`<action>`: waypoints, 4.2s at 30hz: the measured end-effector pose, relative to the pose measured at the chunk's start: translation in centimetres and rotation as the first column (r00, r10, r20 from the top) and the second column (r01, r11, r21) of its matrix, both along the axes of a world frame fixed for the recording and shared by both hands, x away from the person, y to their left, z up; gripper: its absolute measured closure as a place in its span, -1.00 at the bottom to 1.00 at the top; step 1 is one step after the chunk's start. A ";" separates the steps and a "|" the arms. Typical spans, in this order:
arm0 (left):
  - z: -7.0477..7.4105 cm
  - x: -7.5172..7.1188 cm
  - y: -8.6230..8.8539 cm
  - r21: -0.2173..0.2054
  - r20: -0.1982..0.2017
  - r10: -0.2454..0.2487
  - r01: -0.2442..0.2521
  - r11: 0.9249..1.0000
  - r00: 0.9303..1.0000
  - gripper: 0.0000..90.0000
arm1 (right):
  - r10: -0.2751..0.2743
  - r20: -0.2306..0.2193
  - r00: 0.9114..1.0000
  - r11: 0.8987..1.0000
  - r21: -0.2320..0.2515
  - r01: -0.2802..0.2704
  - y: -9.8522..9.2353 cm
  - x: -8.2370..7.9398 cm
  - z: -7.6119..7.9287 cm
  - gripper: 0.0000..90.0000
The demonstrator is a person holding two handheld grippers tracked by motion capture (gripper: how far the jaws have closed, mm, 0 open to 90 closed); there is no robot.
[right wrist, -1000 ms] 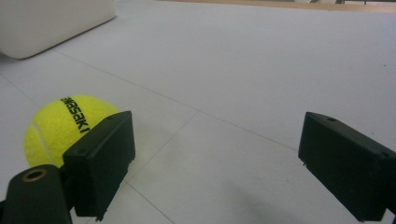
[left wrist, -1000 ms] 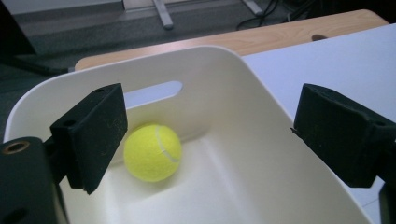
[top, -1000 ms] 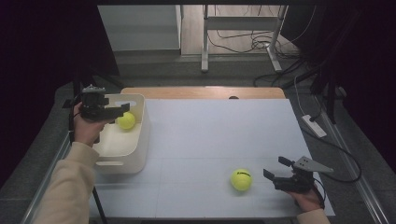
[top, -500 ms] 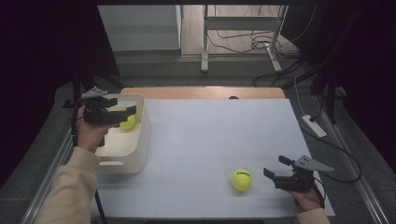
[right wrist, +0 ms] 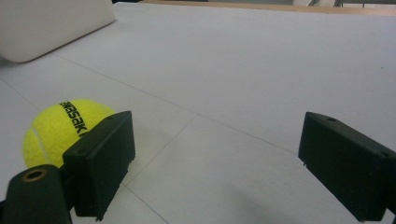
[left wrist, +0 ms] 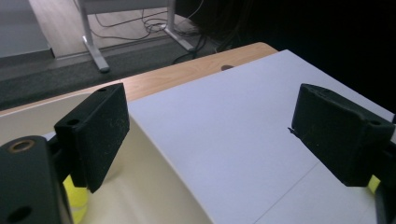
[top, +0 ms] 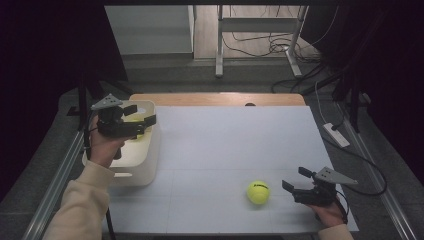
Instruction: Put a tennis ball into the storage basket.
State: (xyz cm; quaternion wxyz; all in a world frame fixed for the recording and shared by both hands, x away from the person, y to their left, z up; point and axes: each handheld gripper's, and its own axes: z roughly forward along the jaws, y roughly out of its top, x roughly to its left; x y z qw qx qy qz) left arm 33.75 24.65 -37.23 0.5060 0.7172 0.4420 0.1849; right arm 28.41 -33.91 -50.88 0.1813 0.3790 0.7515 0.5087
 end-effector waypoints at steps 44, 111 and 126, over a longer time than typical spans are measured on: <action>-0.6 -1.9 -5.3 -0.028 0.024 -0.157 0.158 0.987 0.987 -0.73 | 0.015 0.016 1.000 1.000 -0.003 -0.014 0.2 -0.1 0.1 -0.76; -4.8 -3.1 -12.8 -0.028 -0.063 -0.384 0.383 0.923 0.921 -0.73 | -0.004 0.026 1.000 1.000 -0.012 0.004 0.6 0.0 0.2 -0.76; -6.2 -2.3 -14.3 -0.032 -0.086 -0.411 0.410 0.912 0.907 -0.74 | -0.012 0.025 1.000 1.000 -0.012 0.013 0.7 0.1 0.2 -0.76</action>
